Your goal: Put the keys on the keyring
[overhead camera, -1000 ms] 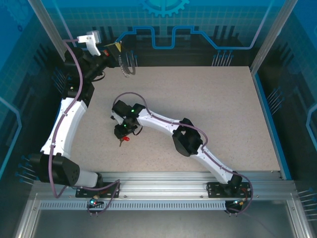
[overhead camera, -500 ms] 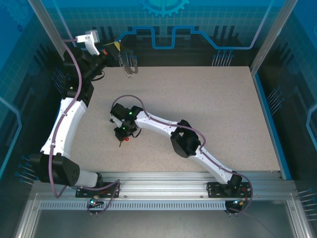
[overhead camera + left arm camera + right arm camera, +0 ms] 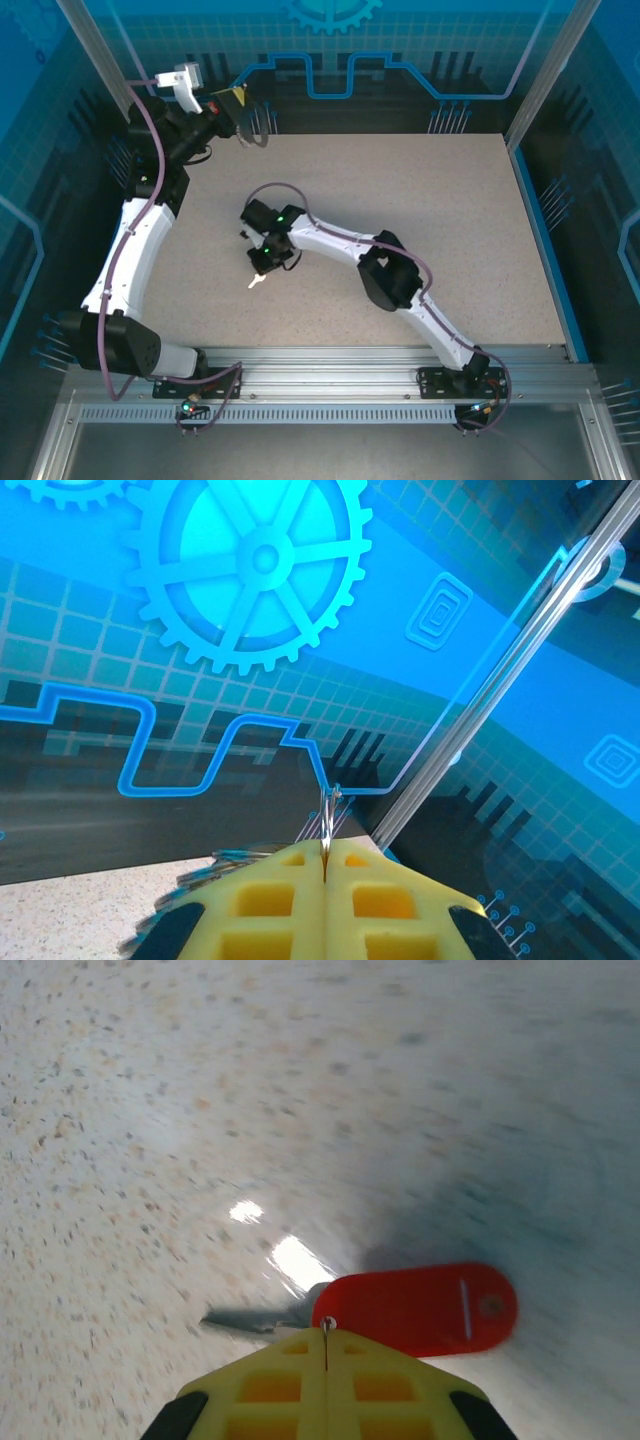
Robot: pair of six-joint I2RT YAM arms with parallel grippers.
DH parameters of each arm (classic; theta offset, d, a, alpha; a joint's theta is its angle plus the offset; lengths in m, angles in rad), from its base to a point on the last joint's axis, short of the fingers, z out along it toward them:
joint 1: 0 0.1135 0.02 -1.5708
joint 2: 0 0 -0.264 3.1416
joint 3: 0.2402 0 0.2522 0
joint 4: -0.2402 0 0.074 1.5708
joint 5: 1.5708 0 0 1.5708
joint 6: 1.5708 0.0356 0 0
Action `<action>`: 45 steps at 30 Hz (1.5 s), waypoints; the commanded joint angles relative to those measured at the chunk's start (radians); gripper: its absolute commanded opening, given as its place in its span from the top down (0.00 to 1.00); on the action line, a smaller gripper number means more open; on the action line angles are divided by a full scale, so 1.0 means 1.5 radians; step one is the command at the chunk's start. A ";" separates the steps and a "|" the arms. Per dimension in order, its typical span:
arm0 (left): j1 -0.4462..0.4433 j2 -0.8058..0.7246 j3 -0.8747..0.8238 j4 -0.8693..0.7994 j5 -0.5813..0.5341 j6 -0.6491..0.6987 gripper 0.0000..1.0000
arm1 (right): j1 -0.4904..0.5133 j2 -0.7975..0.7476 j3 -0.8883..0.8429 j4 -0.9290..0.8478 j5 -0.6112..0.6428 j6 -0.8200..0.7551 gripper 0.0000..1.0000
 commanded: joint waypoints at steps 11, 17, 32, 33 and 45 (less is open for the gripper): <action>-0.022 -0.016 -0.006 -0.006 0.050 -0.012 1.00 | -0.214 -0.357 -0.269 0.150 -0.113 0.030 1.00; -0.051 -0.008 -0.007 -0.002 0.050 0.011 1.00 | -0.305 -0.476 -0.318 0.170 -0.161 0.034 1.00; -0.158 0.067 0.101 -0.071 0.106 0.119 1.00 | -0.507 -0.655 -0.355 0.322 -0.386 0.113 1.00; -0.166 0.072 0.109 -0.077 0.107 0.129 1.00 | -0.516 -0.659 -0.350 0.331 -0.400 0.114 1.00; -0.257 0.147 0.254 -0.172 0.088 0.246 1.00 | -0.537 -0.671 -0.263 0.388 -0.472 0.136 1.00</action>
